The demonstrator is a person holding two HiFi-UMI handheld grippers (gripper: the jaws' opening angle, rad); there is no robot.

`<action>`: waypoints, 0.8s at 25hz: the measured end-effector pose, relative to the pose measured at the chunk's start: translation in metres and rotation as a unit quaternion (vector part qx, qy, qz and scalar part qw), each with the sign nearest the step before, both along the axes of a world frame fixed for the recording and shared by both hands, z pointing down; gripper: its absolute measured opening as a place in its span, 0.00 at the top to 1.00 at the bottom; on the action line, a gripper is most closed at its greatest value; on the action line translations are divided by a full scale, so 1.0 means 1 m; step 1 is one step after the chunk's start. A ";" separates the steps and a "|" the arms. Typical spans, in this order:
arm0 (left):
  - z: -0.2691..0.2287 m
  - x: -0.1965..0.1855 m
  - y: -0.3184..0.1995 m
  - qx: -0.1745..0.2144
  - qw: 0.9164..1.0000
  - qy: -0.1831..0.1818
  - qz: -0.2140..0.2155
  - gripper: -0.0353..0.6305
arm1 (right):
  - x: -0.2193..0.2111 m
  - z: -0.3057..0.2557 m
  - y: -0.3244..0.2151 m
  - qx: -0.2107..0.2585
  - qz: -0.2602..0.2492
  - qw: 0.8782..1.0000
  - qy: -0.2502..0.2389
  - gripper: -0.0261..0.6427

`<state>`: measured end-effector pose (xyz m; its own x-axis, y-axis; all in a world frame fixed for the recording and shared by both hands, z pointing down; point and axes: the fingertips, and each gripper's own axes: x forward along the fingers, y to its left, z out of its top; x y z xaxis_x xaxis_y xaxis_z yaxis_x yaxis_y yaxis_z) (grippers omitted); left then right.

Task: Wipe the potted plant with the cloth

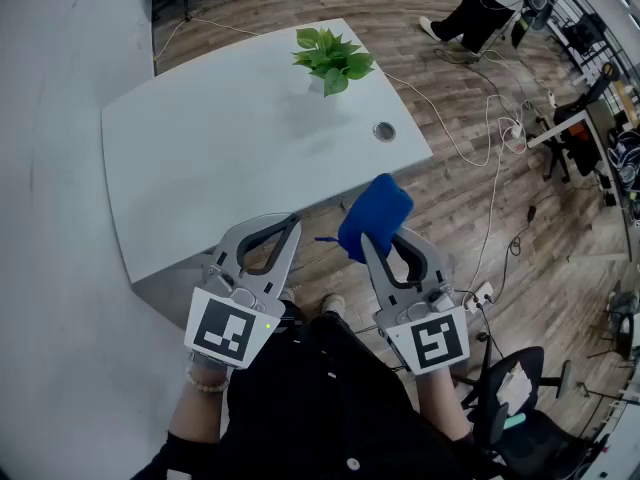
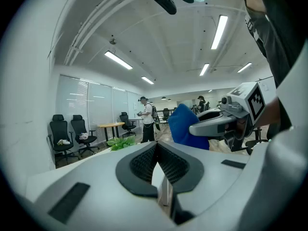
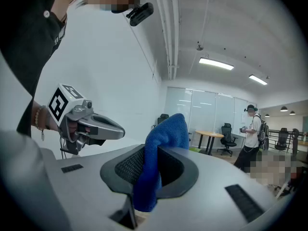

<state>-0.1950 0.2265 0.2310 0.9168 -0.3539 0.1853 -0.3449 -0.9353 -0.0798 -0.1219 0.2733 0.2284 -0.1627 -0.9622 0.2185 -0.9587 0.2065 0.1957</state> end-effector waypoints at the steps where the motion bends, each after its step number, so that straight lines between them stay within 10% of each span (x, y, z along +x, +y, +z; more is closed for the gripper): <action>1: 0.000 0.000 0.000 0.000 1.000 0.001 0.000 0.93 | 0.000 0.000 0.000 -0.001 0.000 1.000 0.001 0.82; 20: 0.000 0.015 0.001 0.006 1.000 -0.004 -0.006 0.93 | 0.018 -0.005 0.000 0.012 -0.002 1.000 -0.008 0.82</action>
